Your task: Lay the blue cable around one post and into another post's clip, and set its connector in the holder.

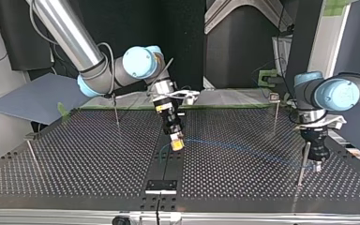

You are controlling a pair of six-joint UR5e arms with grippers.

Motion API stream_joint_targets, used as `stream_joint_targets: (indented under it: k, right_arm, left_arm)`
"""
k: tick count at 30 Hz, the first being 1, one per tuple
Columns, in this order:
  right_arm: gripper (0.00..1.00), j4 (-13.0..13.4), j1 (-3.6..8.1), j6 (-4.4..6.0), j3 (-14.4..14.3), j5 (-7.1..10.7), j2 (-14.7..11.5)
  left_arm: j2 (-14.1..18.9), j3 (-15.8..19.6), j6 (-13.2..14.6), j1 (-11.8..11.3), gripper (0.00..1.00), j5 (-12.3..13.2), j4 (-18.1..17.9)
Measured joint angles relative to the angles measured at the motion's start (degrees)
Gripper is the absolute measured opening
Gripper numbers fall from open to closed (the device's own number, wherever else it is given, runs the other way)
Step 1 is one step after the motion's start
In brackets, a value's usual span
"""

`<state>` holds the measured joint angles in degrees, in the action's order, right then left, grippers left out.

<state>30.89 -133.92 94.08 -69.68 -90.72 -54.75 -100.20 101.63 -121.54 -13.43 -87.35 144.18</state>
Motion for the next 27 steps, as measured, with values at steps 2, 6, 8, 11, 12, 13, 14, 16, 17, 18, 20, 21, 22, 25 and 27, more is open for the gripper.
stream_joint_targets:
  k: [2,6,8,11,12,13,14,16,17,18,20,21,22,25,27]
  right_arm:
    - [0.11,-0.01,0.37,0.13,0.01,0.01,0.05]
    - [0.11,-0.13,1.0,0.21,-0.01,0.01,0.11]
    - [0.11,-0.32,1.38,0.25,-0.02,0.01,0.2]
    - [0.11,-0.67,1.92,0.31,-0.03,0.01,0.41]
    - [0.11,-0.79,2.08,0.31,-0.04,0.01,0.51]
    - [0.11,-0.96,2.23,0.29,-0.06,0.01,0.63]
    - [0.11,-1.24,2.43,0.24,-0.07,-0.01,0.79]
    - [0.11,-1.82,2.66,0.16,-0.07,-0.04,1.04]
    - [0.11,-2.28,2.79,0.12,-0.07,-0.05,1.19]
    - [0.11,-2.66,2.88,0.1,-0.07,-0.06,1.29]
    - [0.11,-3.46,3.04,0.02,-0.07,-0.07,1.42]
    - [0.11,-3.69,3.08,-0.01,-0.07,-0.07,1.45]
    - [0.11,-3.85,3.11,-0.04,-0.07,-0.08,1.48]
    - [0.11,-4.07,3.16,-0.08,-0.09,-0.08,1.52]
    - [0.11,-4.16,3.17,-0.08,-0.11,-0.08,1.57]
  left_arm:
    - [-0.12,-0.01,-0.05,0.17,0.0,0.02,0.03]
    - [-1.16,-0.12,-0.09,0.54,0.0,0.03,0.24]
    - [-1.75,-0.12,-0.09,0.72,0.0,-0.02,0.4]
    - [-2.25,-0.12,-0.12,0.95,0.0,-0.21,0.59]
    - [-2.33,-0.12,-0.15,1.01,0.0,-0.29,0.65]
    - [-2.37,-0.13,-0.17,1.06,0.0,-0.39,0.68]
    - [-2.41,-0.13,-0.18,1.11,0.0,-0.5,0.72]
    - [-2.42,-0.11,-0.18,1.23,0.0,-0.68,0.81]
    - [-2.41,-0.11,-0.17,1.28,0.0,-0.73,0.84]
    - [-2.41,-0.12,-0.17,1.34,0.0,-0.78,0.88]
    - [-2.41,-0.12,-0.2,1.41,0.0,-0.81,0.91]
    - [-2.42,-0.12,-0.23,1.44,0.0,-0.82,0.92]
    - [-2.42,-0.13,-0.25,1.46,0.0,-0.84,0.94]
    - [-2.41,-0.1,-0.25,1.54,0.2,-1.09,1.26]
    - [-2.41,-0.09,-0.26,1.57,0.3,-1.46,1.56]
